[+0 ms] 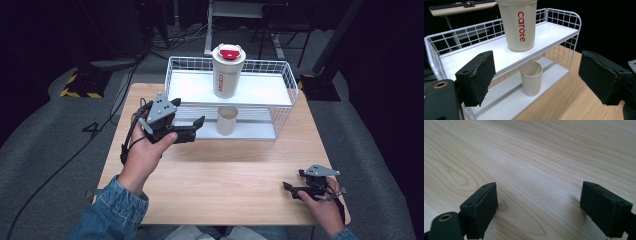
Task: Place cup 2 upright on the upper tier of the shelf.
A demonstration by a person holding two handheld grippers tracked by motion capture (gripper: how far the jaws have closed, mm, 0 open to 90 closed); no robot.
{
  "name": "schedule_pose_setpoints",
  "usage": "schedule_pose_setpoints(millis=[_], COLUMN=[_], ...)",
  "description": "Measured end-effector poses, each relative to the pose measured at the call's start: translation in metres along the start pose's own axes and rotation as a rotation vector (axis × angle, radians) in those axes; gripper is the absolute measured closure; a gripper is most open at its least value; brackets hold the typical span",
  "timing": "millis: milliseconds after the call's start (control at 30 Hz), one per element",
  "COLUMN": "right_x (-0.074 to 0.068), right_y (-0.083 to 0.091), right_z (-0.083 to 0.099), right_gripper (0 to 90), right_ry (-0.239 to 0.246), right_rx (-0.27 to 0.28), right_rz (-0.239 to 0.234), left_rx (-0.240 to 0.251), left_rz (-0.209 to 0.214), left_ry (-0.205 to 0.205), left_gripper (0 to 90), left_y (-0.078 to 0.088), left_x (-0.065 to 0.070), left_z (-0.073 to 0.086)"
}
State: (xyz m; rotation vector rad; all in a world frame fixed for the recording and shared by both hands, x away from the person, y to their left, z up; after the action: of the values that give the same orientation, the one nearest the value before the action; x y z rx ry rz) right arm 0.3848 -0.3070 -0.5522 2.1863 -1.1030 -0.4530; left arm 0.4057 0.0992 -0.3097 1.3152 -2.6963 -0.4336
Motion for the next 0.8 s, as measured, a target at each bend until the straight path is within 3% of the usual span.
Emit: schedule_pose_setpoints(millis=[333,800], right_x=[0.0,0.0], right_y=[0.0,0.0], right_z=[0.0,0.0], right_gripper=[15.0,15.0], right_ry=[0.0,0.0], right_rx=[0.0,0.0], right_rz=[0.0,0.0], left_rx=[-0.03,-0.085], left_rz=[-0.029,-0.061], left_ry=[0.013,0.023], left_gripper=[15.0,15.4], left_y=[0.025,0.04], left_x=[-0.011,-0.015], left_z=[0.04,0.088])
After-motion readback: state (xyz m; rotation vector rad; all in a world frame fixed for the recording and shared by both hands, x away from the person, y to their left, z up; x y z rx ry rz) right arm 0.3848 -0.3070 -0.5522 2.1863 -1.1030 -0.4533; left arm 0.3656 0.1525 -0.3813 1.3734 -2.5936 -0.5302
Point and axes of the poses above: each handheld gripper's, and its own axes: y roughly backward along the jaws, z roughly out of its underside, x roughly to its right, the point moved 7 cm from there along -y, roughly forward along the jaws, and after that the axes turned 2 degrees about -z, right-handed, at the moved point
